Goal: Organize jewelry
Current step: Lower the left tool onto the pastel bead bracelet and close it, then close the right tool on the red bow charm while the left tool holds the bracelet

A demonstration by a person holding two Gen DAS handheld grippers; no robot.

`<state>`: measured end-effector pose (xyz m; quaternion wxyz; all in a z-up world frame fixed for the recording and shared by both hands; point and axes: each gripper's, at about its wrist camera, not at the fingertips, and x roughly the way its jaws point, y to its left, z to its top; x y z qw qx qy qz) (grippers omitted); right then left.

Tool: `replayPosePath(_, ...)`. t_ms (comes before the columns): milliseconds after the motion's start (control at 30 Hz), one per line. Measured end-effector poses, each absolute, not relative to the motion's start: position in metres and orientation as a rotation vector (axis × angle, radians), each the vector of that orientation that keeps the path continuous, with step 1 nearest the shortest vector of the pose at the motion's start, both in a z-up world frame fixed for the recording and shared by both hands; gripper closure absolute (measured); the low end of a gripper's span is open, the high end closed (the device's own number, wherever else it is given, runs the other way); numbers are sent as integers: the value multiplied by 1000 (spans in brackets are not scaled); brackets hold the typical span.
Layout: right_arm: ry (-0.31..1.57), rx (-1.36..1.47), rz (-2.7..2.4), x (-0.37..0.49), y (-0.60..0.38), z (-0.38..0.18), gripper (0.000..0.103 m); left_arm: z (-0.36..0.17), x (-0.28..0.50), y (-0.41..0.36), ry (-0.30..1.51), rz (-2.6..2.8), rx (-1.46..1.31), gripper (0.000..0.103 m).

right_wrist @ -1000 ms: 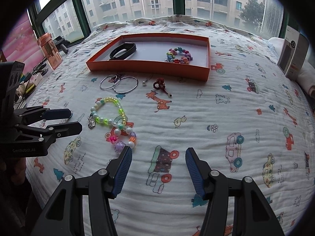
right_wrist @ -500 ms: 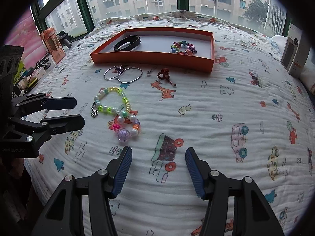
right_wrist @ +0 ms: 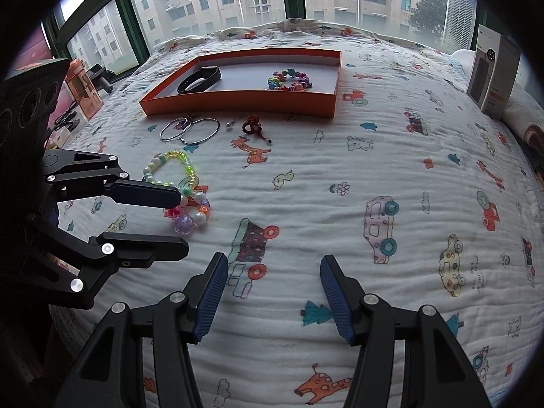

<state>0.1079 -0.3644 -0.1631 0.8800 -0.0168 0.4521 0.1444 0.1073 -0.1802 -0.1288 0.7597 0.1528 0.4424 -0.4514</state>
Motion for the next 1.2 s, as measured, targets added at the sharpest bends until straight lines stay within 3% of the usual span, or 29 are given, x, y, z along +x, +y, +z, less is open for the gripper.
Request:
replayPosePath(133, 939, -30, 302, 108, -364, -163, 41, -130, 111, -179, 955, -993, 342, 64)
replayPosePath(500, 937, -1, 303, 108, -368, -161, 41, -136, 113, -186, 969, -1027, 450, 64)
replayPosePath(933, 935, 5, 302, 108, -369, -162, 41, -138, 108, -179, 957, -985, 481, 84)
replayPosePath(1200, 947, 42, 298, 116, -373, -160, 41, -134, 106, -167, 971, -915, 379, 85)
